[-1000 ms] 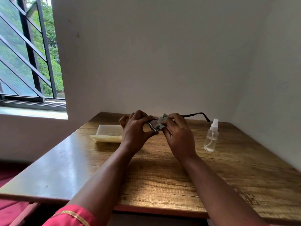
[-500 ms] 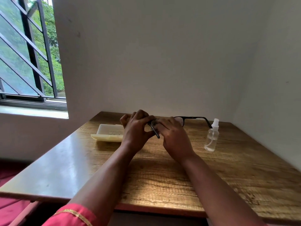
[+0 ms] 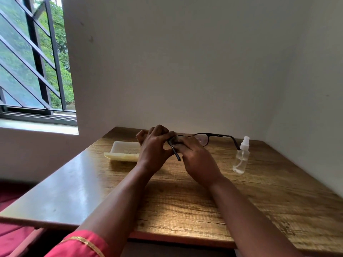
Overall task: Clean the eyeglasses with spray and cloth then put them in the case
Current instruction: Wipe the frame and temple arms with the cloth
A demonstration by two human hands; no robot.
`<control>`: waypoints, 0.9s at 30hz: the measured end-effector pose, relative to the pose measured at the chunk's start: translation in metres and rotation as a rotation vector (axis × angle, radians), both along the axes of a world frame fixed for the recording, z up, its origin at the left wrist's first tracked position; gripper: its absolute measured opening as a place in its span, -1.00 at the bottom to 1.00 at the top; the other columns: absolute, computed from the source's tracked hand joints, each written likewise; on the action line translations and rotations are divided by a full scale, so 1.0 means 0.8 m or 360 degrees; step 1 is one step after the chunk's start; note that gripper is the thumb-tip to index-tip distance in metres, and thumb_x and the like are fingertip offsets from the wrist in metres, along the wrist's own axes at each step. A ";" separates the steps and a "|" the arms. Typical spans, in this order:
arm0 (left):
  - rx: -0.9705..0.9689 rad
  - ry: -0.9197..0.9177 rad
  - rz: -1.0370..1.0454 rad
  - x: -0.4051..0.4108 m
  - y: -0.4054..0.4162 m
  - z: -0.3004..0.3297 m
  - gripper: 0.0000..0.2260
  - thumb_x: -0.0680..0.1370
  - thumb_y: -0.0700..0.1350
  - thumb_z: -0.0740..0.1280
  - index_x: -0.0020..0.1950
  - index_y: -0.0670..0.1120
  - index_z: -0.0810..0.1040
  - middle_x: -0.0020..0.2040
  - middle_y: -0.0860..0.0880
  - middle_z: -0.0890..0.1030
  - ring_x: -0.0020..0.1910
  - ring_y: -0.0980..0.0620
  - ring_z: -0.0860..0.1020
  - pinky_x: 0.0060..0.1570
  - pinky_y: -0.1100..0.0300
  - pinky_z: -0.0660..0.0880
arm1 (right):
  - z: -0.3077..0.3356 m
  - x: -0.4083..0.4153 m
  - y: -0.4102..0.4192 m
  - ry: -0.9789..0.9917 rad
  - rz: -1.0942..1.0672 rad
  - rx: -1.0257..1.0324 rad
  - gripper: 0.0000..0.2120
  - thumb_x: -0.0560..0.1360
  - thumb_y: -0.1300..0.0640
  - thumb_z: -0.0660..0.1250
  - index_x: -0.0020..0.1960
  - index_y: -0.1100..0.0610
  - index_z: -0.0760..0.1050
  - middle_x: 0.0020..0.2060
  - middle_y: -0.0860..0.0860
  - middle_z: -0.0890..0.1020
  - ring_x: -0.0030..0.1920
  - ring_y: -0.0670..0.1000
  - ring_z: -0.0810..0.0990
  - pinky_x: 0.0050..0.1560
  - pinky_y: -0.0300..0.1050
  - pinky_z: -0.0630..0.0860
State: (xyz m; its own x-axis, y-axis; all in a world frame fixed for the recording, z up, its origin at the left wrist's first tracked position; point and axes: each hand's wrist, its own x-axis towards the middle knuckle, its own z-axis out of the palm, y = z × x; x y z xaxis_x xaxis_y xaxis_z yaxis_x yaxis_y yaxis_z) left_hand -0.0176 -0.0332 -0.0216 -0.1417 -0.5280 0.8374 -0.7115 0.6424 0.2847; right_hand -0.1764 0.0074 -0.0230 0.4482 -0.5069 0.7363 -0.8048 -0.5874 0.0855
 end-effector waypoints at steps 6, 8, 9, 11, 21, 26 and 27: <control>-0.0034 0.0019 0.0047 0.001 0.003 0.003 -0.60 0.27 -0.01 0.60 0.08 -0.03 0.68 -0.05 -0.03 0.56 0.01 -0.08 0.54 0.02 0.19 0.12 | 0.004 -0.004 -0.001 0.0071 -0.0165 -0.0163 -0.58 0.44 0.30 0.24 0.28 0.17 0.54 0.22 0.06 0.58 0.22 0.09 0.50 0.16 0.01 0.45; -0.0051 0.0012 0.0063 0.000 0.008 0.006 -0.60 0.27 0.04 0.59 0.07 0.02 0.68 -0.07 0.00 0.56 0.01 -0.04 0.54 -0.02 0.21 0.05 | 0.005 -0.004 0.000 0.0073 -0.0338 -0.0250 -0.61 0.44 0.25 0.18 0.23 0.17 0.56 0.17 0.06 0.60 0.15 0.10 0.51 0.10 0.01 0.44; -0.0059 0.0011 0.0058 0.000 0.009 0.008 -0.61 0.27 0.05 0.59 0.06 0.03 0.68 -0.07 0.01 0.55 0.00 -0.04 0.53 -0.03 0.22 0.04 | 0.006 -0.003 0.000 0.0074 -0.0398 -0.0266 -0.62 0.44 0.24 0.17 0.20 0.17 0.57 0.14 0.06 0.61 0.12 0.11 0.52 0.08 0.02 0.45; -0.0066 0.0006 0.0026 0.001 0.010 0.009 -0.62 0.28 0.02 0.59 0.06 0.03 0.67 -0.08 -0.01 0.55 0.00 -0.05 0.53 -0.03 0.27 0.04 | 0.005 -0.002 -0.001 0.0076 -0.0382 -0.0264 -0.67 0.42 0.26 0.22 0.15 0.18 0.57 0.08 0.07 0.61 0.08 0.13 0.54 0.05 0.03 0.47; -0.0132 -0.0089 0.0062 0.001 0.005 0.007 -0.59 0.25 -0.02 0.62 0.06 -0.02 0.68 -0.05 -0.04 0.58 0.01 -0.10 0.56 0.02 0.34 0.02 | 0.000 -0.004 -0.006 0.0125 -0.0168 -0.0293 -0.67 0.48 0.33 0.26 0.23 0.23 0.55 0.14 0.13 0.61 0.17 0.11 0.55 0.14 -0.02 0.55; -0.0143 -0.0050 0.0075 0.000 0.003 0.005 -0.61 0.27 0.07 0.59 0.06 0.06 0.67 -0.05 0.02 0.57 0.02 -0.04 0.54 0.00 0.14 0.07 | 0.003 -0.003 -0.007 0.0074 -0.0368 -0.0375 -0.70 0.48 0.28 0.19 0.14 0.23 0.59 0.06 0.12 0.62 0.05 0.12 0.55 0.02 0.02 0.54; -0.0147 -0.0046 0.0083 0.000 0.003 0.005 -0.61 0.26 0.08 0.59 0.06 0.07 0.67 -0.05 0.03 0.57 0.02 -0.03 0.54 0.00 0.14 0.07 | 0.004 -0.004 -0.006 0.0055 -0.0397 -0.0388 -0.71 0.48 0.28 0.22 0.14 0.23 0.59 0.06 0.11 0.62 0.04 0.12 0.56 0.02 0.02 0.53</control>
State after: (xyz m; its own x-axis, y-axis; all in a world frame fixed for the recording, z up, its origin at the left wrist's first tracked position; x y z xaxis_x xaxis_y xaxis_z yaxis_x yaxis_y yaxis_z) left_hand -0.0177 -0.0311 -0.0176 -0.1411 -0.4559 0.8788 -0.7516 0.6271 0.2046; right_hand -0.1795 0.0024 -0.0202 0.3595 -0.4154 0.8356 -0.9152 -0.3317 0.2289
